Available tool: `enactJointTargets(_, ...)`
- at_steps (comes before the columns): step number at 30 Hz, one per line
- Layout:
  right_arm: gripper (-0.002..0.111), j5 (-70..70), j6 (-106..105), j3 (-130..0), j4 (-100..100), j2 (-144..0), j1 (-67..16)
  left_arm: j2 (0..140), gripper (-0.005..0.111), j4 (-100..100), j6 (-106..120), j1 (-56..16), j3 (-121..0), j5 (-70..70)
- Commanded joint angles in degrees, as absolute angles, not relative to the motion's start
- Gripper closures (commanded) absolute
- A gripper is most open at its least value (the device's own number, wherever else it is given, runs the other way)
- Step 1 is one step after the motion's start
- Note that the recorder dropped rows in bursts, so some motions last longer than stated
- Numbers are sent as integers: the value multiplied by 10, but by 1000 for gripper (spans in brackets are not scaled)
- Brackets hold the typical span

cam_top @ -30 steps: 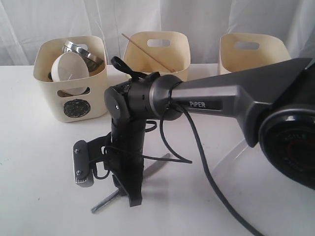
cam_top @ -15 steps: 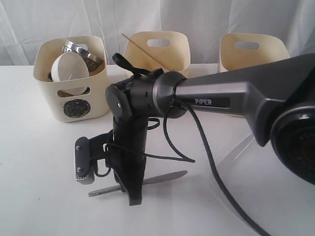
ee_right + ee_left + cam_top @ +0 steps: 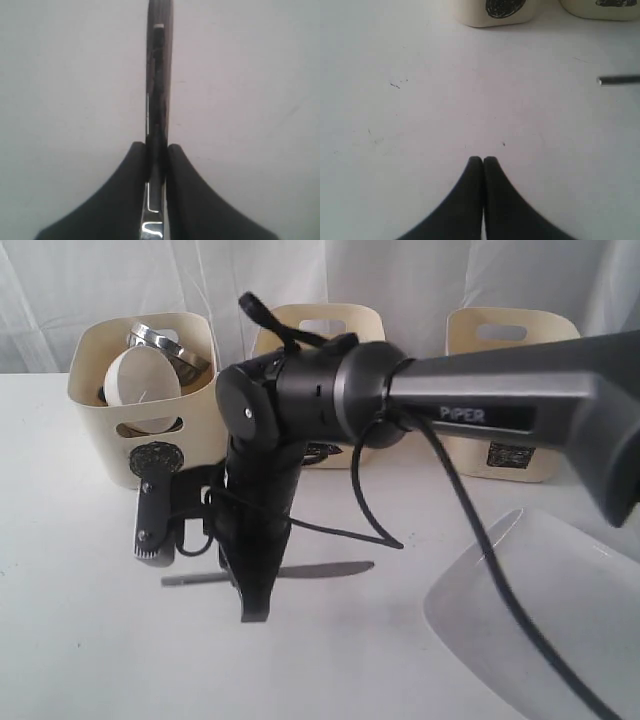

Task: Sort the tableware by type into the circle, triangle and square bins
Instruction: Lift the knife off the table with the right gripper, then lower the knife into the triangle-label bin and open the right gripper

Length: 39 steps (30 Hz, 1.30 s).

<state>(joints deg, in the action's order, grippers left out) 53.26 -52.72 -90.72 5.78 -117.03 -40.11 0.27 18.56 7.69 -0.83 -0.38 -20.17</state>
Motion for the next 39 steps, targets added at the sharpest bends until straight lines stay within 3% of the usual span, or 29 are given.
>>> enactJointTargets(1,108,458,-447,-906,-11,-1113,-394,0,107,189,76,-7,0,-219)
enactJointTargets(12,108,237,-198,-906,-7,-1081,-297,0,107,189,76,-7,0,-219)
enactJointTargets(23,108,10,-190,-906,147,-1082,-234,0,107,189,76,-7,0,-219)
enactJointTargets(39,108,-183,-178,-906,163,-1150,-202,0,107,189,76,-7,0,-219)
